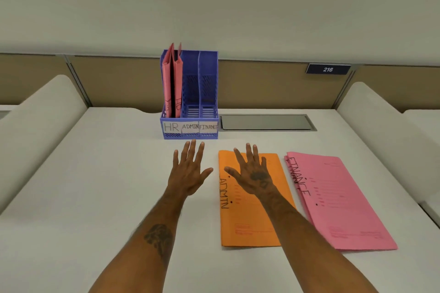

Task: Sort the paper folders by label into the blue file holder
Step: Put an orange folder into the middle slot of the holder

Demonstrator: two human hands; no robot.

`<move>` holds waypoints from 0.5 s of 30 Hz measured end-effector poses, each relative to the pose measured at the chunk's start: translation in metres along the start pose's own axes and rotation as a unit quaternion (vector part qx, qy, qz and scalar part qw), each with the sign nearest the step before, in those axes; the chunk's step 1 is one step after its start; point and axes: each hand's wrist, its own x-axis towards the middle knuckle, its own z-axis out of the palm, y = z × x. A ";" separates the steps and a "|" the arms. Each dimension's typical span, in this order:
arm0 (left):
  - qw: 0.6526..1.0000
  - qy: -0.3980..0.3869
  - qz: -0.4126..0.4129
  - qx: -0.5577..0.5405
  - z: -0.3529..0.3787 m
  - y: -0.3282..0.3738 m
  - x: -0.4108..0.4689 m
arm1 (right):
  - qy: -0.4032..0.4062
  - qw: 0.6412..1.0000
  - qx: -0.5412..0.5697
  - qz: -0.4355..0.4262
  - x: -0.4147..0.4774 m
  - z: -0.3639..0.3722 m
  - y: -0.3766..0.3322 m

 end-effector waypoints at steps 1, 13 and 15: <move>1.000 -0.005 -0.006 -0.001 0.006 0.011 -0.002 | -0.008 1.000 0.005 0.000 -0.004 0.003 0.012; 0.990 -0.102 -0.068 -0.074 0.063 0.080 -0.023 | -0.098 0.991 0.053 0.069 -0.046 0.045 0.101; 0.986 -0.105 -0.092 -0.091 0.070 0.084 -0.024 | -0.114 0.989 0.058 0.080 -0.052 0.050 0.106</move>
